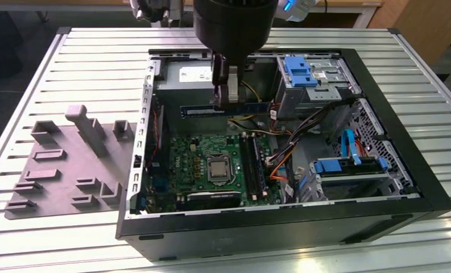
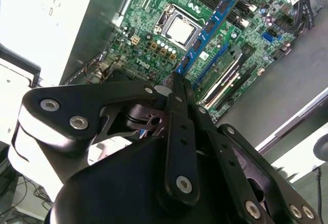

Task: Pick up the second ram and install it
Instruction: 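Pick up the second ram and move it above second insertion slot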

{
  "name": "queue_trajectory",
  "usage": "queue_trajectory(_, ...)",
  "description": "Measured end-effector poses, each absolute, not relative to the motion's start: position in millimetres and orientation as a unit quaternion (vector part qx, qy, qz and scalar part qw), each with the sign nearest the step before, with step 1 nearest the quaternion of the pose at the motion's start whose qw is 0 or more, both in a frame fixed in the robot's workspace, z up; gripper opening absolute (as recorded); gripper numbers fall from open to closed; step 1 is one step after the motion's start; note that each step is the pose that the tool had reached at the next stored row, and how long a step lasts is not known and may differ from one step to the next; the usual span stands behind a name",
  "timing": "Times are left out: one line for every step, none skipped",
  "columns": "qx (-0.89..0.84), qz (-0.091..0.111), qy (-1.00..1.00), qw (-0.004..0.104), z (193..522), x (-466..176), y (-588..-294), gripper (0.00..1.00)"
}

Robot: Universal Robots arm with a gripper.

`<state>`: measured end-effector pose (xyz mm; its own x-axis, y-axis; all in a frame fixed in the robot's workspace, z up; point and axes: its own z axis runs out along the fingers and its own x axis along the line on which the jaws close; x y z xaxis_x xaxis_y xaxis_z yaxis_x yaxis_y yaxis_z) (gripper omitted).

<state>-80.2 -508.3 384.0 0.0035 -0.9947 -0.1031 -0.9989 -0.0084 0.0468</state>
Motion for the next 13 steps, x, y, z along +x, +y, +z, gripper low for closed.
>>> queue_trajectory(-0.708, 0.053, 0.704, 0.02, 383.7, -79.1, -508.3, 0.12)
queue_trajectory(-0.708, 0.053, 0.704, 0.02, 383.2, -77.8, -508.3, 0.12)
queue_trajectory(-0.708, 0.053, 0.704, 0.02, 382.8, -76.4, -508.3, 0.12)
queue_trajectory(-0.708, 0.053, 0.704, 0.019, 382.2, -75.1, -508.3, 0.12)
queue_trajectory(-0.708, 0.054, 0.704, 0.019, 381.6, -73.8, -508.3, 0.12)
queue_trajectory(-0.708, 0.054, 0.704, 0.019, 380.8, -72.5, -508.3, 0.12)
queue_trajectory(-0.708, 0.054, 0.704, 0.019, 380.0, -71.4, -508.3, 0.12)
queue_trajectory(-0.708, 0.054, 0.704, 0.019, 378.9, -70.2, -508.2, 0.12)
queue_trajectory(-0.708, 0.054, 0.704, 0.019, 377.8, -69.2, -508.3, 0.12)
queue_trajectory(-0.708, 0.054, 0.704, 0.019, 376.5, -68.3, -508.3, 0.12)
queue_trajectory(-0.708, 0.054, 0.704, 0.018, 375.2, -67.5, -508.2, 0.12)
queue_trajectory(-0.708, 0.055, 0.704, 0.018, 373.8, -66.8, -508.2, 0.12)
queue_trajectory(-0.708, 0.055, 0.704, 0.018, 372.3, -66.4, -508.0, 0.12)
